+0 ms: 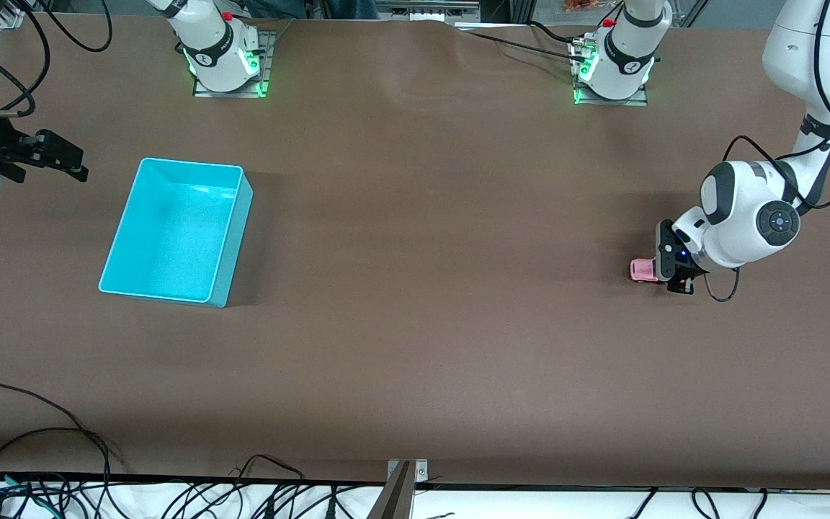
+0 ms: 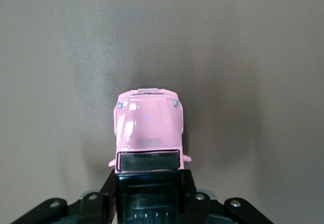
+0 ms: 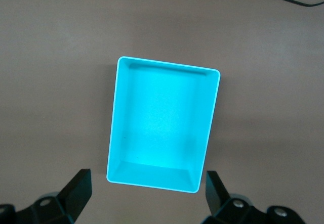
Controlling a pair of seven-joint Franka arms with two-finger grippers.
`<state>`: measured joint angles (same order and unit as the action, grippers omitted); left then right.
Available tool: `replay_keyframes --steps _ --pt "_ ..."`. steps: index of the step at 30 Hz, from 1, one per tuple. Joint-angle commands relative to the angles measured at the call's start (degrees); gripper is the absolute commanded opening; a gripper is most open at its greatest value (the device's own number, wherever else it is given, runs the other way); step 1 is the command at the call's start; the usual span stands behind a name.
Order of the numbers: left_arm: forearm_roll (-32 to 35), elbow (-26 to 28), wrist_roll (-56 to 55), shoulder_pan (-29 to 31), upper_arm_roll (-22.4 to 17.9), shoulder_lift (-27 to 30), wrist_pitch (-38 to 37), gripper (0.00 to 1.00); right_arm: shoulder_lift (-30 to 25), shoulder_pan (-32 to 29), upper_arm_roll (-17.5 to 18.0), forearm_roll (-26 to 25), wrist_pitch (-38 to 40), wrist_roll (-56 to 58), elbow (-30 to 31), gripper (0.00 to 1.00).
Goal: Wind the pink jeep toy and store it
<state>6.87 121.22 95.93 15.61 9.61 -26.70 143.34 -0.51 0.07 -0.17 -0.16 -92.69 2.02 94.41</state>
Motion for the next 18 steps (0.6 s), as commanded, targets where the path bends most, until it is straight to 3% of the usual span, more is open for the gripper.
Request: replay_keyframes --steps 1,9,18 --pt "1.74 -0.2 0.4 -0.05 -0.03 -0.01 -0.08 0.02 -0.19 -0.16 -0.18 1.13 1.02 0.09 -0.8 1.0" --pt "1.92 -0.37 0.75 2.41 -0.3 -2.65 -0.08 0.02 -0.19 -0.16 -0.18 1.13 1.11 0.09 -0.8 1.0" --pt "8.95 -3.62 0.92 7.41 -0.56 -4.84 -0.08 0.02 -0.19 -0.16 -0.18 1.13 1.02 0.09 -0.8 1.0"
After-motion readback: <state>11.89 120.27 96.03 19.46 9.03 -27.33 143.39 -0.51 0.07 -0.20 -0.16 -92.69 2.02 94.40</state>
